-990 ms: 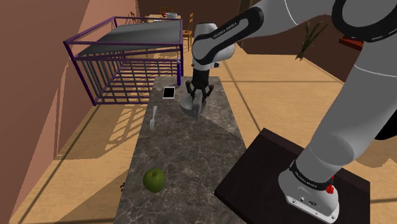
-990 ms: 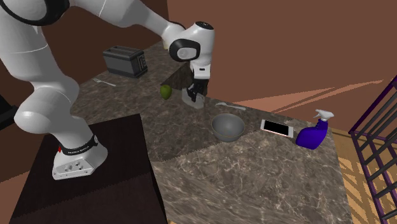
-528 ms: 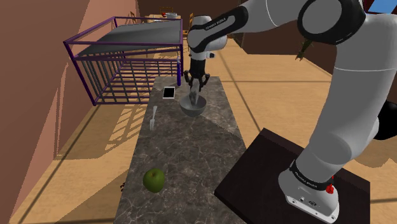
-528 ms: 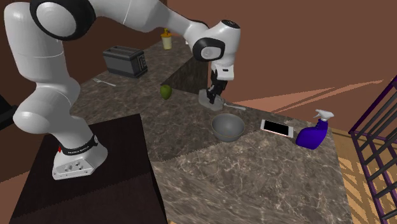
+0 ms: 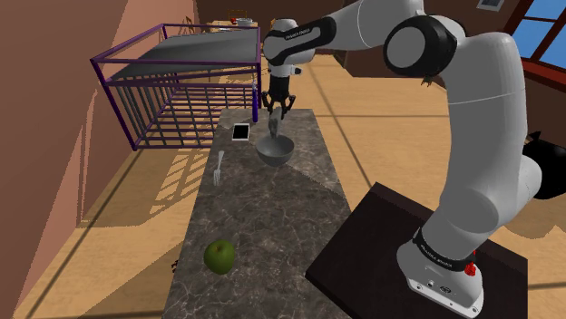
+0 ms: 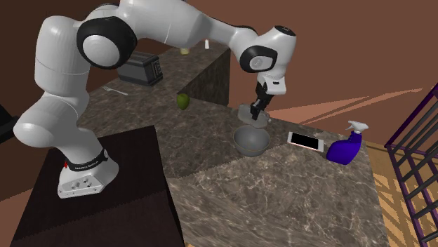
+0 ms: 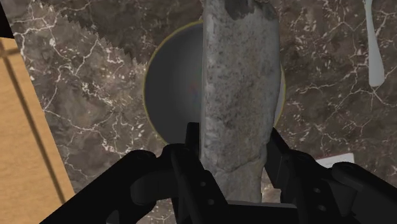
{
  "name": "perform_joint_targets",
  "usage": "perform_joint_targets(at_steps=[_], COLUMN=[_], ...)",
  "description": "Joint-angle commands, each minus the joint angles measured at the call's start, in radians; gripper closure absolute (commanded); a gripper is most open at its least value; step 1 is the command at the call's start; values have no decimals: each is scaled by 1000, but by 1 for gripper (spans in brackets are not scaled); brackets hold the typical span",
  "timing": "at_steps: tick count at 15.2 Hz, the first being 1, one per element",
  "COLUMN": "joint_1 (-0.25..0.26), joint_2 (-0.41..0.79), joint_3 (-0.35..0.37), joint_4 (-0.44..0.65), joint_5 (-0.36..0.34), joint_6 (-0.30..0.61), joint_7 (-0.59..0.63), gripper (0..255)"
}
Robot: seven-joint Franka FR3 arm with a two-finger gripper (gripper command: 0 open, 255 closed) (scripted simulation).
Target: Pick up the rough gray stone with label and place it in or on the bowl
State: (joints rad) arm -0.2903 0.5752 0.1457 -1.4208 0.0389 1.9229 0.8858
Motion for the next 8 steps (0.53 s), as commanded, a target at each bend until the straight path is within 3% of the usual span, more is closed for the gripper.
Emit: perform_joint_targets(at_steps=[1,8], joint_1=[-2,-1], joint_2=[15,50], joint_3=[-2,-4], joint_4=[5,-35], joint_5=[-1,-4], joint_6=[11,85], joint_7=[-4,-9], gripper=[255,255])
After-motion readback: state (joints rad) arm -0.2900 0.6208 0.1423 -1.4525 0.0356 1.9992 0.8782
